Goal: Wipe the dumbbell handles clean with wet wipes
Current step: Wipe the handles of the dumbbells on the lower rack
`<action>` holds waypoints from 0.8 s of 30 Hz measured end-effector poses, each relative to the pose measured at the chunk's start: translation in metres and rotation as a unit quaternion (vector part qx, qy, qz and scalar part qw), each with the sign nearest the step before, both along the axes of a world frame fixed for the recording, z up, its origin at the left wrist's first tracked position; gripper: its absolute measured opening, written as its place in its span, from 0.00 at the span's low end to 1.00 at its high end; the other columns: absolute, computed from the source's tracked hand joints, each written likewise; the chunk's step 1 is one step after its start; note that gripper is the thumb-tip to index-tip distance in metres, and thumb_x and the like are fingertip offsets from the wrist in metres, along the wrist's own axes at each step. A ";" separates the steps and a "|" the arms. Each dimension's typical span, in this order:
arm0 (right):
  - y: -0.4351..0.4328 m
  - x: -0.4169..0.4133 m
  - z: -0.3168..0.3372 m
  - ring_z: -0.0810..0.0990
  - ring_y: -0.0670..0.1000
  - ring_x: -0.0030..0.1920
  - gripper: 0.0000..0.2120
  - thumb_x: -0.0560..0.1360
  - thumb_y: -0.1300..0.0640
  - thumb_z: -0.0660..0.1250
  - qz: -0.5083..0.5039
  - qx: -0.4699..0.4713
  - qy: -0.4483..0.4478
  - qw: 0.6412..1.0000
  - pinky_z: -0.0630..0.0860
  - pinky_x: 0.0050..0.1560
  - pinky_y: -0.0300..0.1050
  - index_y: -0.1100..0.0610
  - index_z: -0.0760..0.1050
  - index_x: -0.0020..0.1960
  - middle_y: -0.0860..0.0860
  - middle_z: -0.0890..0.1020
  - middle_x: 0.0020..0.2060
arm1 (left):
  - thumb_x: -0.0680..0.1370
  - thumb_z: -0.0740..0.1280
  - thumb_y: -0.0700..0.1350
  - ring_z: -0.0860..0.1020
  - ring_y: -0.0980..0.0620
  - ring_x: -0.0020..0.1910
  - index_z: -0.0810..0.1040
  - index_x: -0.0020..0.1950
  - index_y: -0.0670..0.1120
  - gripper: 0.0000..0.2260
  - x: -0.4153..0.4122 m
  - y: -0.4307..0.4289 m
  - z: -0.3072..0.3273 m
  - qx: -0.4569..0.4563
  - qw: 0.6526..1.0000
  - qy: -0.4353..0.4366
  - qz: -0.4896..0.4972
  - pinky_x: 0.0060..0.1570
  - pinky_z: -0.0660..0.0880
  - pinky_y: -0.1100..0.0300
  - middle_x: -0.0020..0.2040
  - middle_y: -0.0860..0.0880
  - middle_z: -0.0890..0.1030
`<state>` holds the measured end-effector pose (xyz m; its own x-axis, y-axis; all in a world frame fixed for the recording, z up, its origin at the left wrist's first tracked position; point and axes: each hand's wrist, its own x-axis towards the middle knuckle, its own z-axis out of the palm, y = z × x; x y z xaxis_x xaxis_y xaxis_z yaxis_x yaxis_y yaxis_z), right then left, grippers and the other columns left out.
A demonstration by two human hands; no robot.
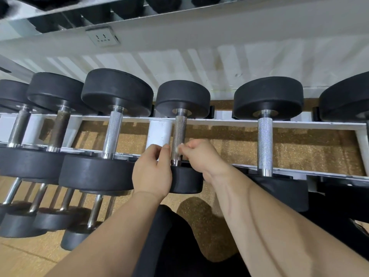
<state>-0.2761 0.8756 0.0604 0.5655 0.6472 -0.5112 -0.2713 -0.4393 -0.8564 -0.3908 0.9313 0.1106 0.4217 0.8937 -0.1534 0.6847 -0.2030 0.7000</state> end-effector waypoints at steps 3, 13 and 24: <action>-0.002 -0.001 -0.003 0.76 0.52 0.36 0.13 0.78 0.54 0.69 0.030 -0.004 -0.010 0.999 0.71 0.39 0.44 0.57 0.76 0.37 0.51 0.79 0.34 | 0.83 0.57 0.59 0.72 0.47 0.38 0.71 0.38 0.45 0.22 -0.001 -0.001 0.001 0.012 1.000 -0.001 -0.010 0.46 0.71 0.47 0.34 0.49 0.75; 0.036 0.030 0.012 0.77 0.48 0.41 0.04 0.75 0.53 0.71 -0.068 0.043 -0.322 0.943 0.72 0.43 0.42 0.52 0.79 0.46 0.49 0.79 0.42 | 0.77 0.46 0.69 0.73 0.48 0.37 0.68 0.36 0.48 0.28 -0.002 -0.003 -0.006 0.066 0.998 -0.012 -0.022 0.40 0.70 0.48 0.33 0.49 0.74; 0.014 0.041 0.072 0.78 0.53 0.39 0.12 0.74 0.58 0.69 0.424 -0.134 -0.300 0.844 0.73 0.37 0.44 0.50 0.73 0.33 0.49 0.80 0.35 | 0.75 0.46 0.73 0.76 0.45 0.44 0.67 0.37 0.51 0.28 0.003 0.005 0.022 -0.056 0.993 0.103 -0.027 0.50 0.74 0.43 0.40 0.49 0.75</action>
<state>-0.2348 0.8891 0.1320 0.1659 0.8558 -0.4899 0.6854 -0.4573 -0.5667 -0.3877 0.9362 0.1329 0.4179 0.8428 -0.3392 0.8059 -0.1716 0.5666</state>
